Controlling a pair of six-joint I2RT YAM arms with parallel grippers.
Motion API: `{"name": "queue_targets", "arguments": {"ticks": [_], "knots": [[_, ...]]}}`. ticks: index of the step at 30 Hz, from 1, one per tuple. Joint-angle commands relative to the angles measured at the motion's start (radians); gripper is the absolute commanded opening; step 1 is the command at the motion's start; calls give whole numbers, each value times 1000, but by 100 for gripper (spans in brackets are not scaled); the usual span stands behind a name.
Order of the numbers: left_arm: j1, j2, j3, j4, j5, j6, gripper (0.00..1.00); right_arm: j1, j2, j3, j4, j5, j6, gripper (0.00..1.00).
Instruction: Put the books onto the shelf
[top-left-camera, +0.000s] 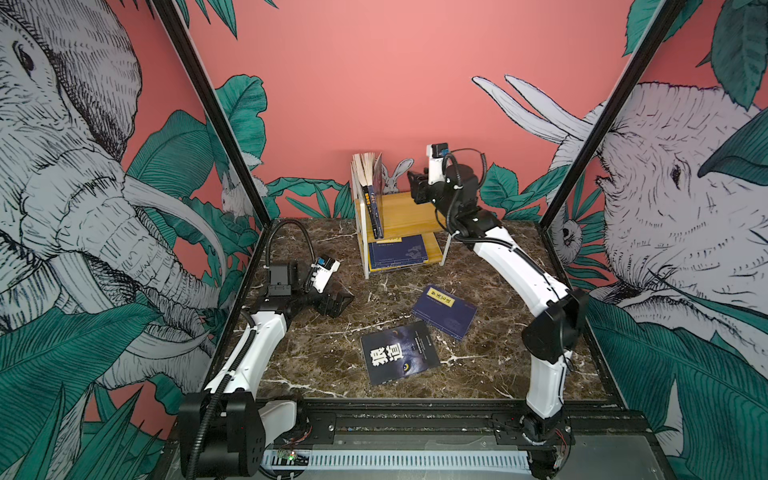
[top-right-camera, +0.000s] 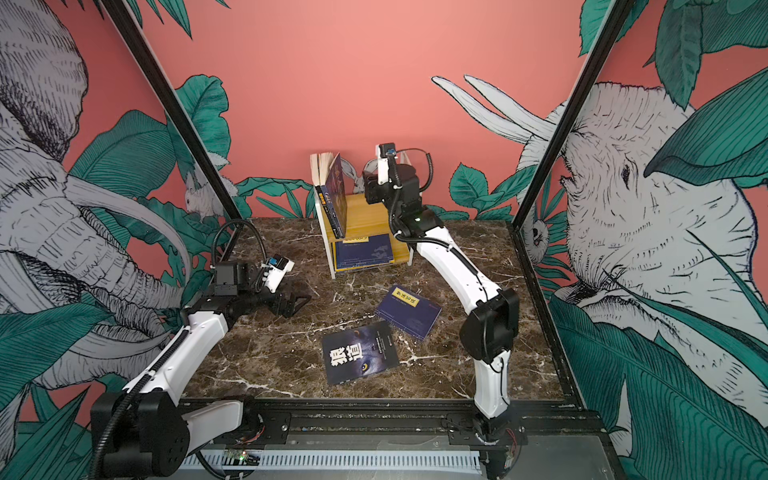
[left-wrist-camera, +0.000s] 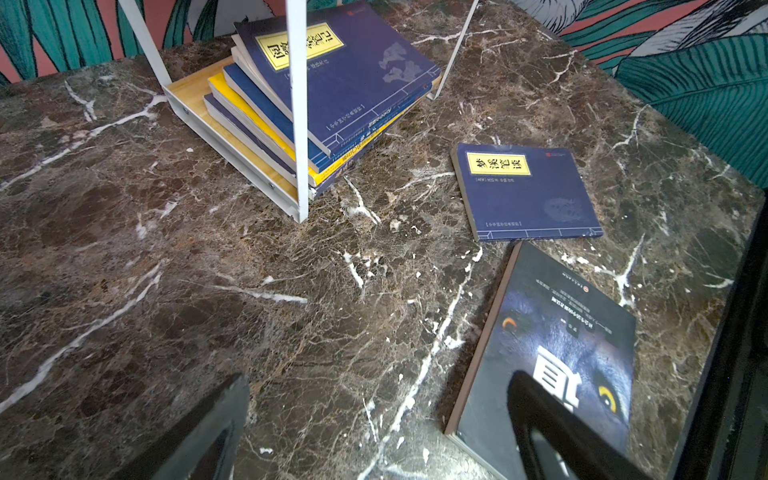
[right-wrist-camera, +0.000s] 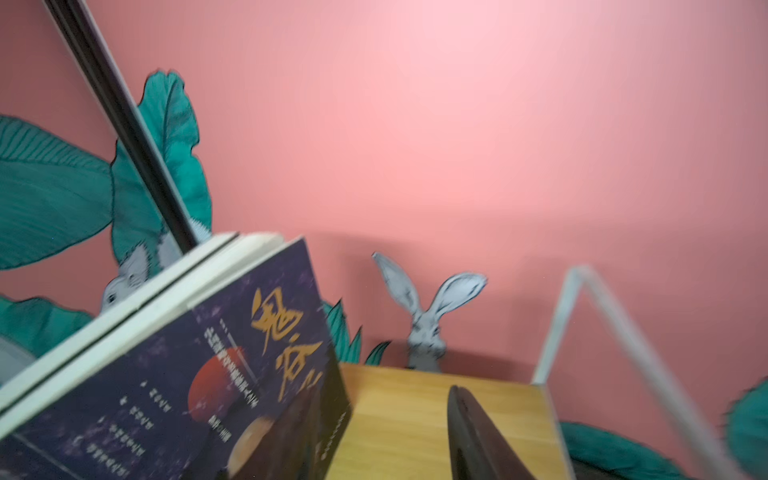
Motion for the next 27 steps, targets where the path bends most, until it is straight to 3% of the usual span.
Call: {"name": "queue_targets", "arguments": {"ticks": [1,5,15,18,24,27], "knots": [[6,-9,-14,-8,0,36,97,-20,-73,-72,-34,137,-128,61],[7,-6,-22,5,9,35,98,-66,-111,-126,-49,184,-128,68],[18,-16,-9,-10,10,35,98,-126,-15,-127,-76,107,-42,67],[26,-23,-22,1,14,35,98,-137,4,-124,-92,96,-29,57],[31,-19,-24,14,21,21,99,-145,-34,-179,-71,83,-23,26],[32,-17,-14,2,16,28,99,-146,-59,-206,-70,91,-18,18]]}}
